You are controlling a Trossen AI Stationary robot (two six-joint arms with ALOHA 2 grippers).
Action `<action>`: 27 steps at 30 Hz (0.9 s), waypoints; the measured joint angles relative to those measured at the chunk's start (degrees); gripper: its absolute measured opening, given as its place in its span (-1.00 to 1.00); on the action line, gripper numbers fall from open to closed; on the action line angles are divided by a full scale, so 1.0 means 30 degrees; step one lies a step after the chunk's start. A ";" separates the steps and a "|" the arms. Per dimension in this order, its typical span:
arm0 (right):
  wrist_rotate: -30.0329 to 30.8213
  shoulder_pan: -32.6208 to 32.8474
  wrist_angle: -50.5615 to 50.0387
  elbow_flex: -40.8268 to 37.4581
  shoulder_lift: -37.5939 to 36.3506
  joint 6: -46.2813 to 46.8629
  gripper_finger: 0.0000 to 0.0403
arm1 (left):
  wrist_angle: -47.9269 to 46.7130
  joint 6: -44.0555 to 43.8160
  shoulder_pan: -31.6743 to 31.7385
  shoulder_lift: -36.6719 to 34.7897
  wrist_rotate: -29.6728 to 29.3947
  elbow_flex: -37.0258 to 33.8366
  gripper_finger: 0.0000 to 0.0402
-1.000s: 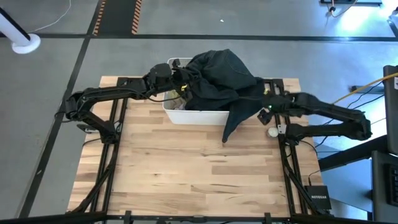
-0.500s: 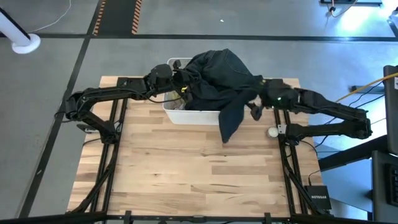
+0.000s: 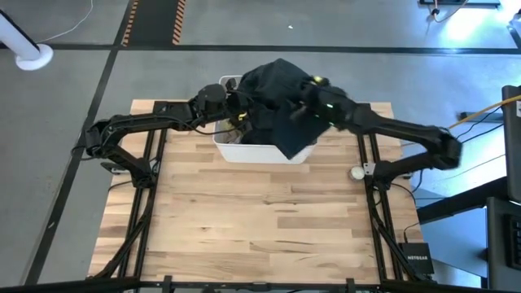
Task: Sort clothes
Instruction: Put the black pants into the white bin
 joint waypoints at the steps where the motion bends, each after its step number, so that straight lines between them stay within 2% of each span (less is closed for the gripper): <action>1: -0.0356 -0.0281 -0.0003 0.0467 0.0983 0.0012 0.64 | -0.0114 0.0000 0.0000 0.0000 -0.0331 0.0000 -0.29; 7: -0.3135 -0.0571 -0.1081 0.2663 0.6276 0.0438 0.64 | -0.2702 -0.0004 0.0000 -0.0508 -0.1580 0.0000 -0.29; 9: -0.4044 -0.0429 -0.1393 0.3018 0.7560 0.0778 0.64 | -0.3726 -0.0027 0.0029 -0.0666 -0.1715 0.0000 -0.29; 12: -0.4365 -0.0307 -0.2244 0.3184 0.8756 0.0857 0.64 | -0.4318 -0.0117 0.0095 -0.0781 -0.1751 -0.0022 -0.29; 16: -0.4581 -0.0166 -0.3970 0.3904 0.8459 0.0777 0.64 | -0.3215 -0.0009 0.0150 -0.1145 -0.1787 -0.0022 -0.29; 20: -0.4866 0.0218 -0.6878 0.5900 0.7132 0.0370 0.64 | -0.1678 -0.0015 0.0243 -0.1319 -0.1765 0.0015 -0.29; 23: -0.4953 0.0388 -0.7627 0.7212 0.5959 -0.0018 0.64 | -0.1993 -0.0044 0.0549 -0.1167 -0.1630 0.0015 -0.29; 27: -0.4849 0.0320 -0.7534 0.7732 0.5239 -0.0410 0.64 | -0.3444 -0.0676 0.1315 -0.0266 -0.0503 0.0001 -0.29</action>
